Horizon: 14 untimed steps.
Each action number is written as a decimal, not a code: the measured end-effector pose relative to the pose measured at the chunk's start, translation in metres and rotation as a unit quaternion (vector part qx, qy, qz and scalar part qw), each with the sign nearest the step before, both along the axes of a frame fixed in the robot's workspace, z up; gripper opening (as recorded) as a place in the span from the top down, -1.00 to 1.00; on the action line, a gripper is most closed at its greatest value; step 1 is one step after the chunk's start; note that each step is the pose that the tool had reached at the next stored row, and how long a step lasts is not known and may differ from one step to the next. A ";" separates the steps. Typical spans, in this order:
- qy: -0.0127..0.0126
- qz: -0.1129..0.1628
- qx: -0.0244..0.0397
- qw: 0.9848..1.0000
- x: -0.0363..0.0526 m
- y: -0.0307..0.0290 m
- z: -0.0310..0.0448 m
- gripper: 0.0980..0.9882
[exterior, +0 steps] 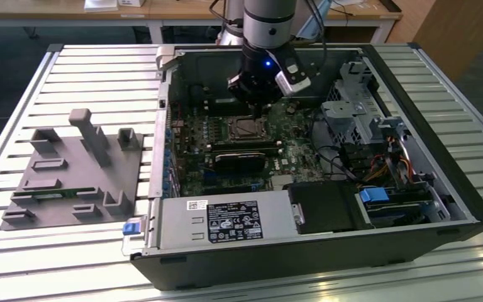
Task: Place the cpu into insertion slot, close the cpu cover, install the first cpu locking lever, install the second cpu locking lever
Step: 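Install the second cpu locking lever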
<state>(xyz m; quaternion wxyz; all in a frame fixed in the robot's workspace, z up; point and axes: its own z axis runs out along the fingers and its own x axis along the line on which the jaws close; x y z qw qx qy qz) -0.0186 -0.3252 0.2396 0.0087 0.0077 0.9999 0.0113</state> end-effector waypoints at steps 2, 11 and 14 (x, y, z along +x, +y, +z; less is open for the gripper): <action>0.000 0.000 0.000 1.000 -0.0003 -0.0029 0.0001 0.98; 0.000 0.000 0.027 1.000 -0.0015 -0.0217 0.0001 0.98; 0.000 0.000 0.041 0.999 -0.0014 -0.0256 0.0000 0.98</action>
